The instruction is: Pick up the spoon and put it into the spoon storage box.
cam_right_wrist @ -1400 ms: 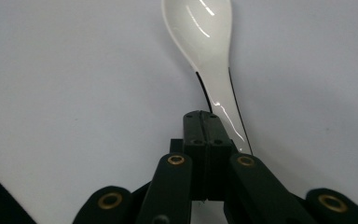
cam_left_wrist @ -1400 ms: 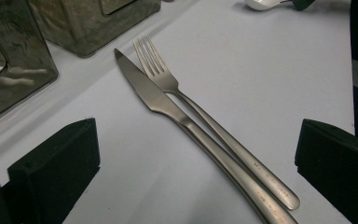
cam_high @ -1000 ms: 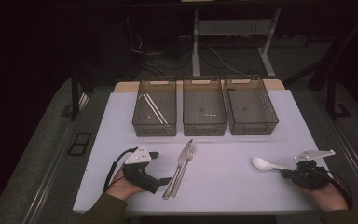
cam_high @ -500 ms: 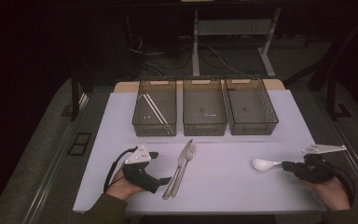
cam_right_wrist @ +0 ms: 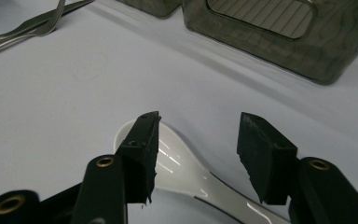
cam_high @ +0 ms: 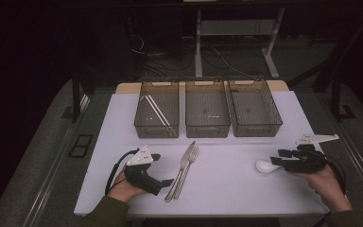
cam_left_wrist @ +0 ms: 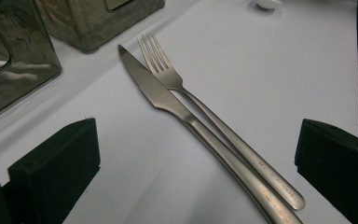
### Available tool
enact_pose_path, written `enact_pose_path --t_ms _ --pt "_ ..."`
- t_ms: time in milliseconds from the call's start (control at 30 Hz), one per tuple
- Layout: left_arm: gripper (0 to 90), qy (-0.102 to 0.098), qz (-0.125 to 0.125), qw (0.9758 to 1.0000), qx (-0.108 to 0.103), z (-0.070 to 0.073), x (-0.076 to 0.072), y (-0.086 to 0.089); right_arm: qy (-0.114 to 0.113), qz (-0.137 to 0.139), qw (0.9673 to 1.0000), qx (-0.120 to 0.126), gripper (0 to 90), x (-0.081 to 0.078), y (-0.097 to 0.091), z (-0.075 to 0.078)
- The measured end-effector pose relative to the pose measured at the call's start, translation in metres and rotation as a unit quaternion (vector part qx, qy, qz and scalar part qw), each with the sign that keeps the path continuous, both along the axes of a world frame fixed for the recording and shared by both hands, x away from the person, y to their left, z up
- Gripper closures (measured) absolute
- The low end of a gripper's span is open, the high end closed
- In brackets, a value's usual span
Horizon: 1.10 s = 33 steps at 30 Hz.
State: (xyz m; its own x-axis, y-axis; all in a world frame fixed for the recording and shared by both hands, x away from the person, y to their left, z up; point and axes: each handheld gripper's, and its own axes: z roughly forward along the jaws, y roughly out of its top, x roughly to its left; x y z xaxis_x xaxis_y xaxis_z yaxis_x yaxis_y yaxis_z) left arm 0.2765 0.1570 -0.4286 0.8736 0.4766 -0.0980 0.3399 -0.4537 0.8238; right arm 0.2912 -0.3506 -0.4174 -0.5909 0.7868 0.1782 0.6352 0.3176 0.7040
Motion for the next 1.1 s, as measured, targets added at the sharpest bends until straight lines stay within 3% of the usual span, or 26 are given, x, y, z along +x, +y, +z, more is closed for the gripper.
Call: enact_pose_path --t_ms 233,333,1100 --pt "0.0 0.000 0.000 1.0000 0.000 0.000 0.000 0.000 0.019 0.011 0.9998 0.005 44.1 0.013 0.004 -0.006" --pt "0.0 0.001 0.000 1.0000 -0.001 0.000 0.000 0.000 0.021 0.015 0.9996 -0.008 43.5 0.012 0.005 -0.008" --pt "0.0 0.002 -0.008 0.9999 0.006 -0.001 0.001 -0.001 0.039 0.069 0.9959 -0.043 41.6 0.009 0.018 -0.021"
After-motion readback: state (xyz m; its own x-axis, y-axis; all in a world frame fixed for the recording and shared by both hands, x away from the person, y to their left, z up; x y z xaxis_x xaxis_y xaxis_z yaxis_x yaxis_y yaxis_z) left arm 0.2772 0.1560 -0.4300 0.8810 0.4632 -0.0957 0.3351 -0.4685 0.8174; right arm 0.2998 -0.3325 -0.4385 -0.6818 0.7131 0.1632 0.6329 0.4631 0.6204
